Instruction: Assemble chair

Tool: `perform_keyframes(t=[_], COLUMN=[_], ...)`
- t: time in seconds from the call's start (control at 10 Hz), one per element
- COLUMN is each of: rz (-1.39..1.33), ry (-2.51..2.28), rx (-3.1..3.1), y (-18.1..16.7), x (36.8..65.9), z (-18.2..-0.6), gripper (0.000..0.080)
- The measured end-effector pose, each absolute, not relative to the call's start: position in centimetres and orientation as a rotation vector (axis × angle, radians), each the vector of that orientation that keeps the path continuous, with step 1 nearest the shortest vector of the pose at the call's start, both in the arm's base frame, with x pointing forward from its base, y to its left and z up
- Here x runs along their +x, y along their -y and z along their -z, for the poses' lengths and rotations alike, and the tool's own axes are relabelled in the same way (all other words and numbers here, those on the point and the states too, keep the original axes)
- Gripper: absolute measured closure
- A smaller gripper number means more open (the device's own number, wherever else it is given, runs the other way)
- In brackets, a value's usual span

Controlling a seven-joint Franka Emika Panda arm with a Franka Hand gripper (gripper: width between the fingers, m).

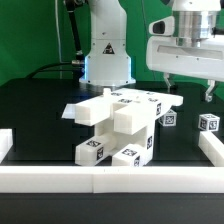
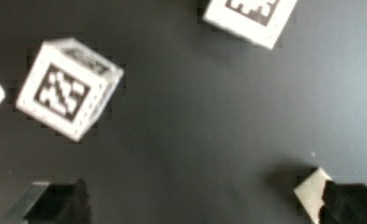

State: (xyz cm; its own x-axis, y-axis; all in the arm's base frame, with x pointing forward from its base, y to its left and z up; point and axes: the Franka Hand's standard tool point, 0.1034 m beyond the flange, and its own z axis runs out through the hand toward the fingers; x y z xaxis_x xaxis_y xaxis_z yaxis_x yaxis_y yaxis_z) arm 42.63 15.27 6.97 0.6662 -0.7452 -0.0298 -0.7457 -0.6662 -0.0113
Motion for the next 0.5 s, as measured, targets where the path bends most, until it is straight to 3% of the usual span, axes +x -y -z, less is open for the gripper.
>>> perform_keyframes(t=[0.3, 0.5], rz=[0.017, 0.014], ry=[-1.417, -1.386], rx=[-2.780, -2.785], y=[-17.0, -17.1], x=[42.5, 42.8], z=[-5.4, -5.9], gripper=[0.0150, 0.0150])
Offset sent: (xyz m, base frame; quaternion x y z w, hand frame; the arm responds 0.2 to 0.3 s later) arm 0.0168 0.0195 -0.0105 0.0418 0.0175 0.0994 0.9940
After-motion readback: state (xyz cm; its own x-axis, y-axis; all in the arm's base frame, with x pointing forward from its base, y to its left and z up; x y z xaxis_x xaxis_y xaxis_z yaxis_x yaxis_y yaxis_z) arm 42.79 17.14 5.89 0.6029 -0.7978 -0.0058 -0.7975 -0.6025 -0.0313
